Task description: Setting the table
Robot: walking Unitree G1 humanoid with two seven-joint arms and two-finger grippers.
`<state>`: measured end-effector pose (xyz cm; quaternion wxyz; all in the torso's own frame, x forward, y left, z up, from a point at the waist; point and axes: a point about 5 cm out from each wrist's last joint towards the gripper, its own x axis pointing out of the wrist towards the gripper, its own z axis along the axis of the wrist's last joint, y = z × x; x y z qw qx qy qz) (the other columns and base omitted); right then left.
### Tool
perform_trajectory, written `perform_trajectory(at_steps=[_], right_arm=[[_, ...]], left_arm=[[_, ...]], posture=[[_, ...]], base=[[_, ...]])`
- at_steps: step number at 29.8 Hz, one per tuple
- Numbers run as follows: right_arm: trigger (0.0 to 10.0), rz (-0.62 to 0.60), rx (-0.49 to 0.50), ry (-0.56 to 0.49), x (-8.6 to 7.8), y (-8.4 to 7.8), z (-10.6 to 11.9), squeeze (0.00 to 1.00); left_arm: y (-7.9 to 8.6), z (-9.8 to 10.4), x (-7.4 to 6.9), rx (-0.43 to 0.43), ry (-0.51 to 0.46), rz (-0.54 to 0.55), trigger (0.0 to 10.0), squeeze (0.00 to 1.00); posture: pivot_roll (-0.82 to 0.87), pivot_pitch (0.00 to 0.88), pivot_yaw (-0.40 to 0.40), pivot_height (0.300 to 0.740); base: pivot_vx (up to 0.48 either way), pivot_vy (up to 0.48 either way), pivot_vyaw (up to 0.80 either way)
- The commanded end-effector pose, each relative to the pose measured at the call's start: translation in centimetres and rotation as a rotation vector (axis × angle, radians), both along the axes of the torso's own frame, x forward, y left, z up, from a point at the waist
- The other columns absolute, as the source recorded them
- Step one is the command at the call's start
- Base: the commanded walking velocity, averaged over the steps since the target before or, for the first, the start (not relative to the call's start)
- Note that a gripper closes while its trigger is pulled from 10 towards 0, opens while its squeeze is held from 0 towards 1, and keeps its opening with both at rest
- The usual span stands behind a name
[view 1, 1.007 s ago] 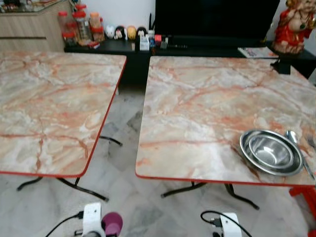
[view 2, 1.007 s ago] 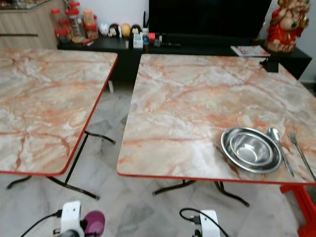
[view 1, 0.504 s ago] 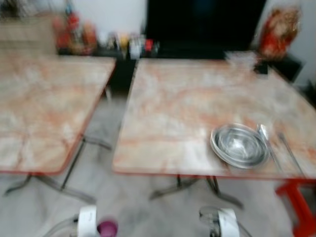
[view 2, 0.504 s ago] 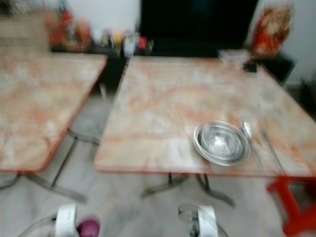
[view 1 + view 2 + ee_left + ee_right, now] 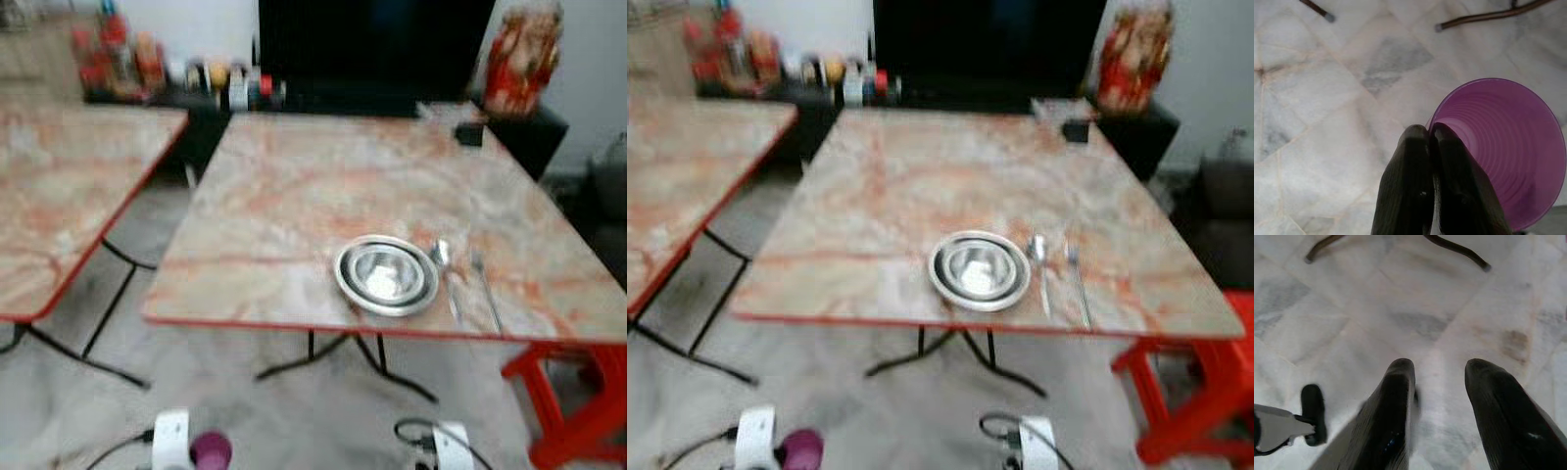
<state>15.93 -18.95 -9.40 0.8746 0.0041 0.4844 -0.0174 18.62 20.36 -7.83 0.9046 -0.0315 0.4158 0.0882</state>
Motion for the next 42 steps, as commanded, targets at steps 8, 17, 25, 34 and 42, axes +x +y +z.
perform_trajectory(at_steps=[8,17,25,34,42], right_arm=[[10.0,-0.014,-0.023,-0.009,0.0,-1.0,0.2,0.00],[10.0,-0.009,-0.025,-0.015,0.1,-1.2,0.3,0.00],[10.0,0.009,-0.028,-0.017,0.3,-1.4,0.4,0.00],[10.0,0.006,-0.023,-0.047,0.8,-1.8,0.7,0.00],[10.0,0.017,-0.021,-0.047,1.0,-1.7,0.8,0.00]], left_arm=[[-0.6,0.2,0.4,0.003,-0.017,-0.019,10.0,0.00],[0.7,1.1,1.3,0.055,-0.112,0.060,10.0,0.00],[3.2,2.0,0.6,0.154,-0.225,0.225,10.0,0.00],[7.6,8.7,4.8,0.384,-0.621,0.363,10.0,0.00],[8.1,18.6,10.9,0.518,-1.014,0.363,10.0,0.00]], posture=[[-0.07,0.000,-0.025,0.740],[-0.06,0.000,-0.041,0.740],[-0.03,0.000,-0.069,0.740],[-0.02,0.000,-0.089,0.740],[-0.02,0.000,-0.094,0.740]], base=[[0.000,-0.387,0.00],[0.000,0.000,0.00],[0.000,0.000,0.00],[0.000,0.000,0.00],[0.000,0.000,0.00]])
